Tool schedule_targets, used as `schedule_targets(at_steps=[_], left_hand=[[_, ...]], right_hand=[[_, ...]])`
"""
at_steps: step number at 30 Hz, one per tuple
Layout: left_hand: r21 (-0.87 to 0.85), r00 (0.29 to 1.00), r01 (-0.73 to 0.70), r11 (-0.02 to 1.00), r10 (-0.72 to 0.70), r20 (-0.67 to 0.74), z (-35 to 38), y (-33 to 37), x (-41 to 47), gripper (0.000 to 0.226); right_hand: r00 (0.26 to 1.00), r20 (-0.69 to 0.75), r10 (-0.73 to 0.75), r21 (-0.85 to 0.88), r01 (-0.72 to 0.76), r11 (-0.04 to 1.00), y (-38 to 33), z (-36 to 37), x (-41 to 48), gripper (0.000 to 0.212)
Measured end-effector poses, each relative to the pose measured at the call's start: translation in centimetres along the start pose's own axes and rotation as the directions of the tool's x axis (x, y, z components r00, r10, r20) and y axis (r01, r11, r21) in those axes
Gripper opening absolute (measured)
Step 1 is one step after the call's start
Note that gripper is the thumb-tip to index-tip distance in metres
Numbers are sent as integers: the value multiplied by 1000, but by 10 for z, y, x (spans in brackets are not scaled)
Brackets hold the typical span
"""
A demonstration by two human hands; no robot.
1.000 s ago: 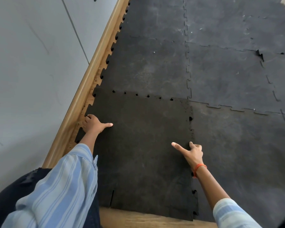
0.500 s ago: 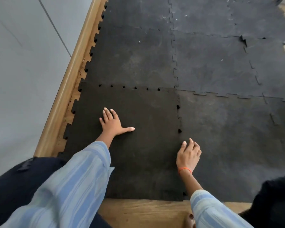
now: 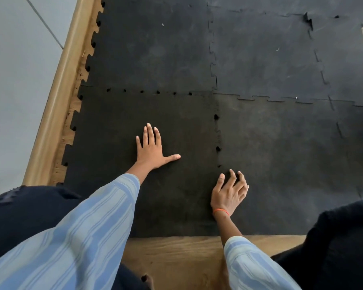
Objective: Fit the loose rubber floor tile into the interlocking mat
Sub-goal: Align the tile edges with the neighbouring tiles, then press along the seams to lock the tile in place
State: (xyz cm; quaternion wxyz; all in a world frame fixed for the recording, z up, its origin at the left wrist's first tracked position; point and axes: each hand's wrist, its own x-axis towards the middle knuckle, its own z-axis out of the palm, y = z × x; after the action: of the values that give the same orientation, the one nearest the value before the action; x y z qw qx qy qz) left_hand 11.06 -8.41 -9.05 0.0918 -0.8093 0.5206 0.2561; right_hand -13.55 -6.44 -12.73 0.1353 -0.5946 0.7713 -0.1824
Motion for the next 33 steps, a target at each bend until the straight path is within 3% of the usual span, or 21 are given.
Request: schedule_targets(at_steps=[11,15,18,21,26,30,33], left_hand=[[2,999,4,1000,-4,-47,9,0,3,132],[2,998,5,1000,-5,-56,9,-1,3,132],[-10,999,3,1000,-4,-49,8,1,2,132],[-5,999,15,1000,-15,-44,6,1,3,133],[-6,999,13,1000,-13,-34,5,3,4,134],[4,999,15,1000,-15,-38,6,2,5,134],[7,999,20,1000,-20,-32,7,2,5,133]], right_hand=[[999,-32,-33,-146,28,989,15,0,-27,42],[997,-68,42,10,-41,999,-2,0,-3,42],[998,-17,-67,-9,67,998,-9,8,15,40],[990,26,-138,-109,140,984,-10,14,18,46],[981,144,-129,-178,154,972,-13,13,25,58],[995,67,-76,-181,87,980,-12,15,50,51],[986,53,-158,-207,165,964,-15,15,58,60]])
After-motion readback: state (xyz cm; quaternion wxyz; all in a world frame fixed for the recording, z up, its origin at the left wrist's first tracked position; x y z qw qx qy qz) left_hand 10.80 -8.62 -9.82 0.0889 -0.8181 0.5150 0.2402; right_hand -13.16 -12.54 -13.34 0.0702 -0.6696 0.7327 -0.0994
